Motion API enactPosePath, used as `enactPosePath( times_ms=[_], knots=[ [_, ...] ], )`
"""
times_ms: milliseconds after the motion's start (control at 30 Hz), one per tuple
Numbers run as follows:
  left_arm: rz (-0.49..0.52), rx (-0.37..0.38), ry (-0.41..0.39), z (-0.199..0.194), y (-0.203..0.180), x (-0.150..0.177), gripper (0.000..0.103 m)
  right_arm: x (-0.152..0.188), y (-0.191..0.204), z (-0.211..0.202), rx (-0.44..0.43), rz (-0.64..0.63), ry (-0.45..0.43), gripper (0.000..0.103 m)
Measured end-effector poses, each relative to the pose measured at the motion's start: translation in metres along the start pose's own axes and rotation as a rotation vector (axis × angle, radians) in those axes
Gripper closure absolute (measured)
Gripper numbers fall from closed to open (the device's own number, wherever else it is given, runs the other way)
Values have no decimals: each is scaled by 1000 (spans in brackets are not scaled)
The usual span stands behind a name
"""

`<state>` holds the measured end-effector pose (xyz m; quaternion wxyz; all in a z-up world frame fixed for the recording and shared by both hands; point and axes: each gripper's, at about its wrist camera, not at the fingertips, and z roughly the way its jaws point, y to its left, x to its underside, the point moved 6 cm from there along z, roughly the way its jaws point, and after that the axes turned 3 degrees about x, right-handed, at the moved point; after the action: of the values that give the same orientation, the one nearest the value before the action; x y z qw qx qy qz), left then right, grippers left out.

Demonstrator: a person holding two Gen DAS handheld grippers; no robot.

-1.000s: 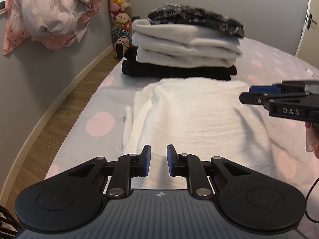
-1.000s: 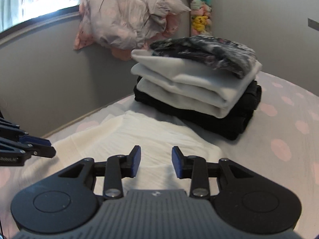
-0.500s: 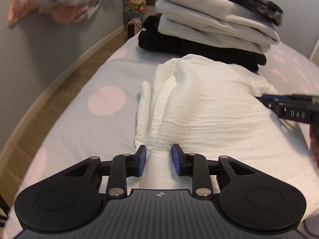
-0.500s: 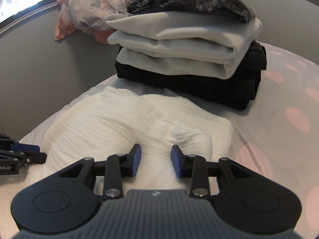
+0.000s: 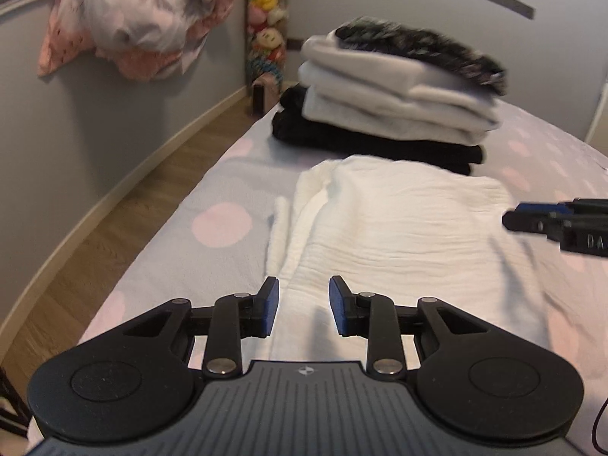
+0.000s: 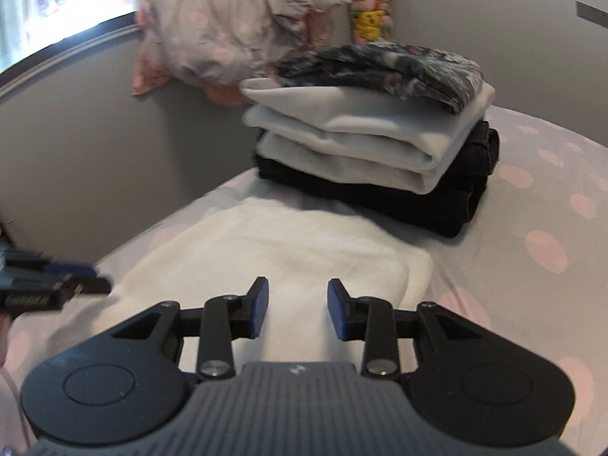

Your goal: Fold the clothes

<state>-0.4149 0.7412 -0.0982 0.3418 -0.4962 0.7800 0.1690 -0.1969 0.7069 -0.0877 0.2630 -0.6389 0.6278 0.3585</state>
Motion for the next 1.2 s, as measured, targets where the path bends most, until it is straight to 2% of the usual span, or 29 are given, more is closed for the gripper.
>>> enactPosePath(
  times_ms=[67, 133, 233, 367, 567, 733, 900, 933, 1067, 1133, 1200],
  knots=[
    [27, 20, -6, -9, -6, 2, 68, 9, 6, -14, -32, -23, 11, 65],
    [53, 10, 15, -8, -10, 8, 68, 21, 12, -21, -48, -48, 36, 65],
    [51, -29, 69, 5, -10, 19, 68, 42, 17, -17, -32, -90, 87, 65],
    [34, -64, 114, 14, -5, 31, 68, 59, 9, -7, -17, -49, 148, 63],
    [35, -82, 91, -10, -7, 29, 68, 51, 7, -30, -15, -36, 130, 63],
    [19, -104, 39, -46, -18, 23, 68, 44, 12, -65, 19, -34, 109, 61],
    [12, -134, -39, -89, -35, 15, 67, 37, 18, -109, 20, -13, 50, 51],
    [7, -136, -55, -99, -38, 14, 66, 35, 19, -118, 22, -12, 34, 46],
    [23, -168, -124, -136, -54, 13, 49, 29, 29, -162, 69, -41, -73, 31],
    [30, -190, -154, -154, -62, 14, 45, 27, 32, -184, 129, -53, -143, 26],
    [26, -211, -185, -172, -70, 16, 36, 29, 33, -207, 175, -37, -207, 21]
  ],
)
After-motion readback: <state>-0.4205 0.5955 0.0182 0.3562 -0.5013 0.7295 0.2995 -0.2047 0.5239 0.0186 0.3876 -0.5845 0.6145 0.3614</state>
